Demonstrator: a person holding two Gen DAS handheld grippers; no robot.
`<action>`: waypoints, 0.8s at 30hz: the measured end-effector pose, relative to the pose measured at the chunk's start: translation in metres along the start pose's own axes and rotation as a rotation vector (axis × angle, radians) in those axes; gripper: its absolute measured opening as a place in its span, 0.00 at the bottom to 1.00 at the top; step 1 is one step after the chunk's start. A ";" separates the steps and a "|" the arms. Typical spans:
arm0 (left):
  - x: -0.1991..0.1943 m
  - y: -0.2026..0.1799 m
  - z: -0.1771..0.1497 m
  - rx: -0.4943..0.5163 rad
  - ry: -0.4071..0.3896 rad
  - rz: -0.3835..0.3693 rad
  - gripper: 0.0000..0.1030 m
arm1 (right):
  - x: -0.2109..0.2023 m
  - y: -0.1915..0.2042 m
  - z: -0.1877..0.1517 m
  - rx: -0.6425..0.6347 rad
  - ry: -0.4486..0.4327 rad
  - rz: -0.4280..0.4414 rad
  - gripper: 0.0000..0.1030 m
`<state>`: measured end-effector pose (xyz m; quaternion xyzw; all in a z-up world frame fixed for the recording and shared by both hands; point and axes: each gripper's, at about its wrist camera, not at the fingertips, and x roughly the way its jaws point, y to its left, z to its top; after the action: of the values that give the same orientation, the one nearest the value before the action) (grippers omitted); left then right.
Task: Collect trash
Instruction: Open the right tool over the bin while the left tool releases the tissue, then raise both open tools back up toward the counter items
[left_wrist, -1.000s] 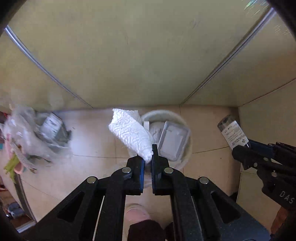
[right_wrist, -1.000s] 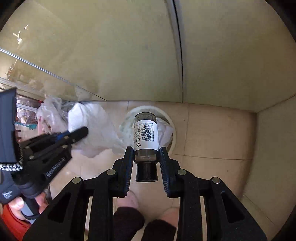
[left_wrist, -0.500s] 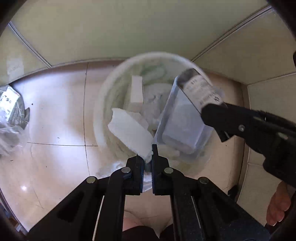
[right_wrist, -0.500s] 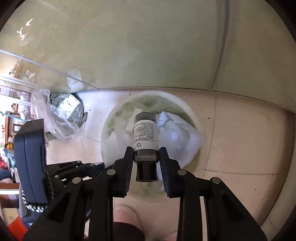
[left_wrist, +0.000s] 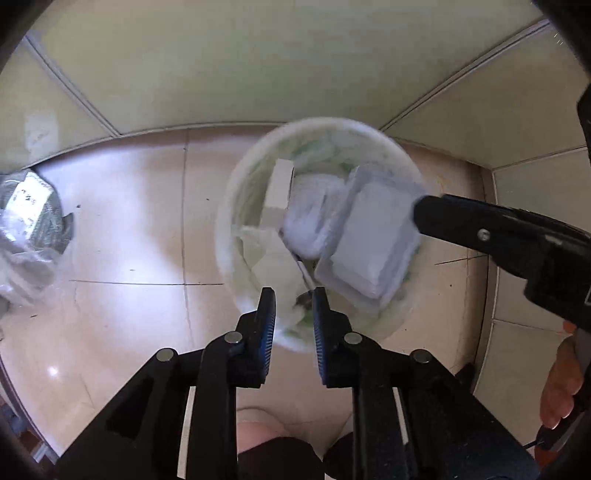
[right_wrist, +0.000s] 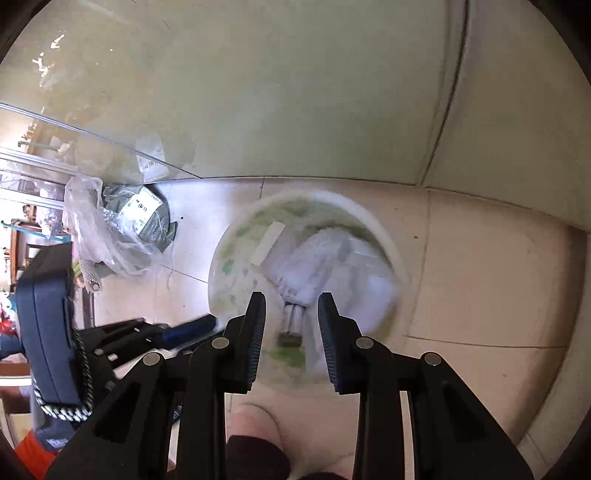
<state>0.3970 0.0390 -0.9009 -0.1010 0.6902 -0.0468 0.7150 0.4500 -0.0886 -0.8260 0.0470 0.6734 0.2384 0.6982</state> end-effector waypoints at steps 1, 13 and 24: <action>-0.010 -0.001 0.000 -0.005 -0.003 0.002 0.17 | -0.011 0.003 -0.001 -0.001 -0.002 -0.011 0.26; -0.219 -0.043 -0.003 0.022 -0.088 0.042 0.17 | -0.204 0.070 -0.007 -0.005 -0.078 -0.066 0.26; -0.485 -0.070 0.006 0.059 -0.335 0.062 0.17 | -0.417 0.162 0.002 0.033 -0.294 -0.060 0.26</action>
<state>0.3870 0.0716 -0.4122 -0.0650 0.5624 -0.0275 0.8239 0.4171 -0.1105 -0.3808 0.0725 0.5690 0.1970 0.7951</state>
